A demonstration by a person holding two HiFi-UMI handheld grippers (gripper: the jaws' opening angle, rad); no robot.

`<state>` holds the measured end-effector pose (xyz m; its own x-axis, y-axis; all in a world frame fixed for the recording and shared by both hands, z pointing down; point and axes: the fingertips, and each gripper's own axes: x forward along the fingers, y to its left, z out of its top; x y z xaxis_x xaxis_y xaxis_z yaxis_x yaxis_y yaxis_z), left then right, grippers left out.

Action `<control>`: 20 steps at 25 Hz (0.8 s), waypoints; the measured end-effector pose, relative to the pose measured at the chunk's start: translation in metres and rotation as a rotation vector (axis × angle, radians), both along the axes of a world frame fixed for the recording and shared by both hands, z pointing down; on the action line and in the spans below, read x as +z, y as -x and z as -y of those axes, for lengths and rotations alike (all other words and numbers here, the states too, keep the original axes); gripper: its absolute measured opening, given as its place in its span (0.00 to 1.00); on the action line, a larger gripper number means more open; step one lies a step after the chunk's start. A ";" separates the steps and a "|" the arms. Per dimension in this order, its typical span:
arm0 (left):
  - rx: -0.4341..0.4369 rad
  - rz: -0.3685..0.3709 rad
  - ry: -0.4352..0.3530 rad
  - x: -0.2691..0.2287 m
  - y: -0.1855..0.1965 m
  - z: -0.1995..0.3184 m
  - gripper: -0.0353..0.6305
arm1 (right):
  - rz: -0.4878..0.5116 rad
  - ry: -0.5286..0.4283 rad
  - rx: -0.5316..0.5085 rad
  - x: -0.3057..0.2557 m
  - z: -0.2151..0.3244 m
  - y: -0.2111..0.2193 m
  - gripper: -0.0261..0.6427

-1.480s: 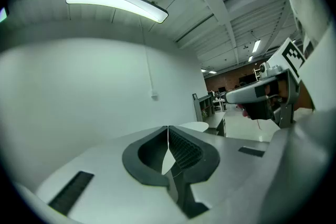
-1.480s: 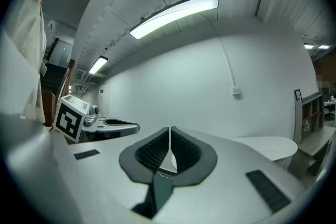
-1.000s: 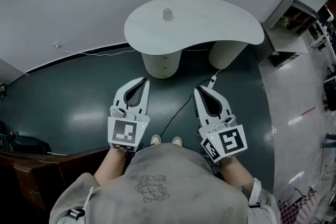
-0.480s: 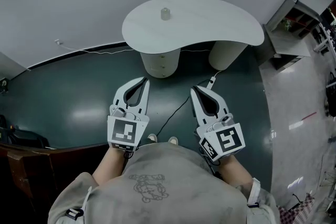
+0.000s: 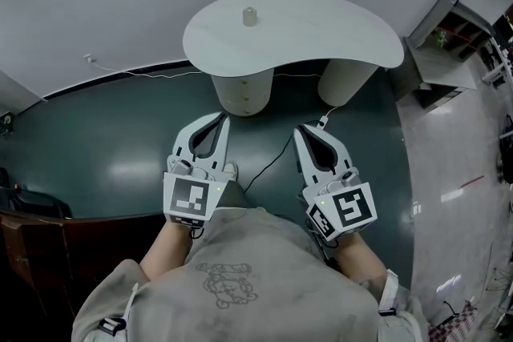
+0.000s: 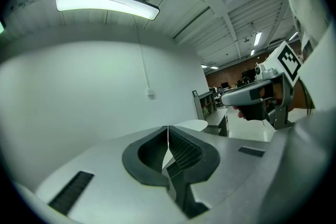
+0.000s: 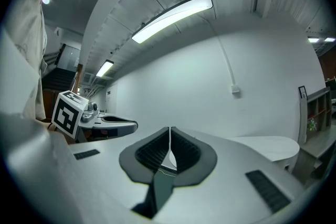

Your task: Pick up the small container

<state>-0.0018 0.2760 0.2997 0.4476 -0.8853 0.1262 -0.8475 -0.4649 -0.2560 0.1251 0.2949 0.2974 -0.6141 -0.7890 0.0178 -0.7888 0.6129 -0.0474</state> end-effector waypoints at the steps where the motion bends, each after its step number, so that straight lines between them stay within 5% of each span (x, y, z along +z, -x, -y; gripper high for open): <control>1: -0.001 0.000 -0.006 0.000 -0.001 0.001 0.08 | 0.001 -0.001 0.000 0.001 0.002 -0.001 0.09; 20: 0.043 0.001 -0.029 0.018 -0.001 0.076 0.08 | -0.013 0.004 0.030 0.026 0.069 0.003 0.09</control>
<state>-0.0008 0.1999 0.3175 0.4850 -0.8686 0.1015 -0.8267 -0.4932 -0.2706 0.1226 0.2254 0.3236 -0.5900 -0.8069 0.0290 -0.8073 0.5889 -0.0393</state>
